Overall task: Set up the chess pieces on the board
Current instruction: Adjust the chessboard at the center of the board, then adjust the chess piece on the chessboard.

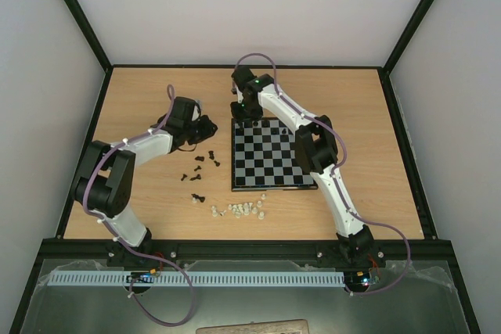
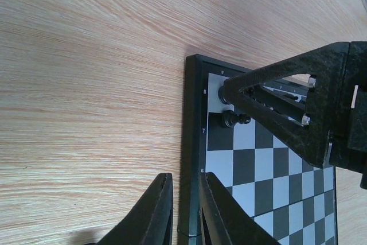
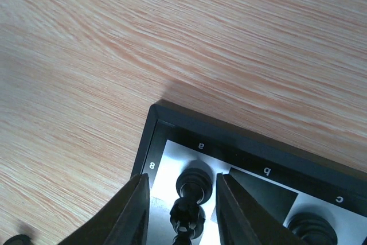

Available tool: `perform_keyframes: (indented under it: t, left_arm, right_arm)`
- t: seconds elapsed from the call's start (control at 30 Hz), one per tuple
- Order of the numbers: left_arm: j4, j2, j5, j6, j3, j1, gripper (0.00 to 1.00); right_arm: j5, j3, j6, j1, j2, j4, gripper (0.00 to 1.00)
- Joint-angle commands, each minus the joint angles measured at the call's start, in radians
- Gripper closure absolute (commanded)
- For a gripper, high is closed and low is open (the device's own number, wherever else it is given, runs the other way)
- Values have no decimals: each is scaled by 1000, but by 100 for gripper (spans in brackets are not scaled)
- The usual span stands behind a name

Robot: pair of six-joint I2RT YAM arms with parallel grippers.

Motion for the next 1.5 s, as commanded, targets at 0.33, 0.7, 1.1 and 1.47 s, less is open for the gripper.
perform_keyframes:
  t: [0.33,0.7,1.1,1.47]
  left_arm:
    - [-10,-65,-17,11,-20,6,84]
    - [-17,-75,-20,17,-25,7,84]
    - [-17,-83,-12,23,-30,17,84]
    - [-15,-82,-9,25,-31,19,84]
  right_arm:
    - [43,-291,13,12,-266,102,65]
    - [53,-328,20,59,-235,115,84]
    - [161,-321,42,66,-212,91,76]
    - [158,-279,40,65,-164,90,76]
